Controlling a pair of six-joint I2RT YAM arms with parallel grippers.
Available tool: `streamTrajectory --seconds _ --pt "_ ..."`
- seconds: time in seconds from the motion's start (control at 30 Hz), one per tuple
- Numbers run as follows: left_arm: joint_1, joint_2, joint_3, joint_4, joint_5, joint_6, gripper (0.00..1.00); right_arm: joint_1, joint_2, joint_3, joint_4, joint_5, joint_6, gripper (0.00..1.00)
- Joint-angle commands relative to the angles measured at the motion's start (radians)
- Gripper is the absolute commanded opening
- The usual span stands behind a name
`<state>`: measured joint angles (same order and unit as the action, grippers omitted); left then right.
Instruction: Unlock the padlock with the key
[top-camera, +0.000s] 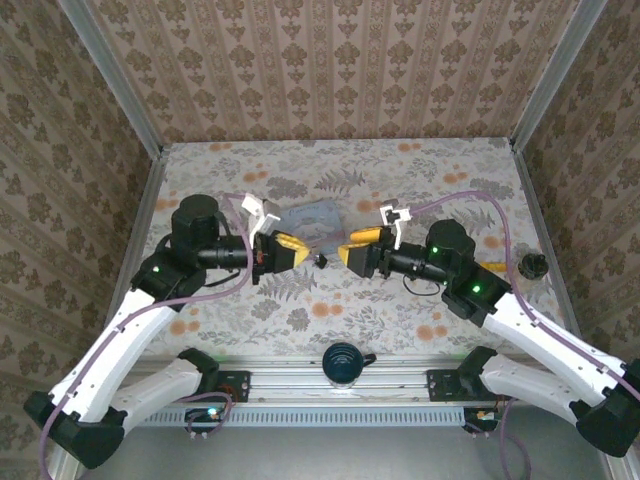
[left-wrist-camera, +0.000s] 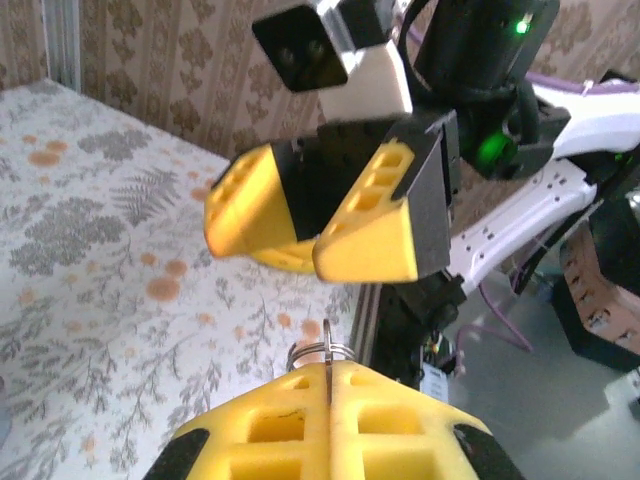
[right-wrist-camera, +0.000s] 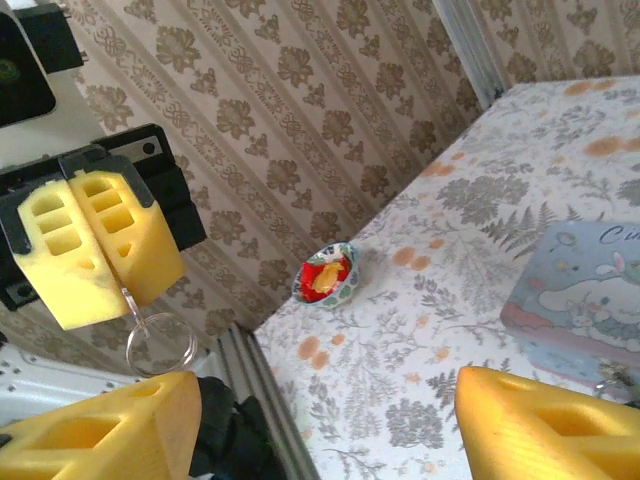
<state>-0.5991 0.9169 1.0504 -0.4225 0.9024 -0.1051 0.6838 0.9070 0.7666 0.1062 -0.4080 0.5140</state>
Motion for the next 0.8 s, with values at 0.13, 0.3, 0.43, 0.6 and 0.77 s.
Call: streamTrajectory --seconds 0.13,0.3,0.43,0.6,0.77 --pt "-0.048 0.081 0.149 -0.391 -0.030 0.329 0.00 0.003 0.003 0.054 -0.128 -0.014 -0.146 0.74" --pt "-0.050 0.121 0.175 -0.414 -0.038 0.376 0.00 0.004 0.049 0.069 -0.120 -0.084 -0.169 0.73" --pt "-0.048 0.140 0.168 -0.412 -0.005 0.387 0.00 0.005 0.064 0.079 -0.110 -0.105 -0.184 0.73" --pt "-0.048 0.127 0.147 -0.386 0.015 0.370 0.00 0.005 0.055 0.075 -0.086 -0.123 -0.187 0.73" --pt "-0.044 0.109 0.112 -0.329 0.043 0.334 0.00 0.024 0.047 0.056 -0.077 -0.087 -0.179 0.73"
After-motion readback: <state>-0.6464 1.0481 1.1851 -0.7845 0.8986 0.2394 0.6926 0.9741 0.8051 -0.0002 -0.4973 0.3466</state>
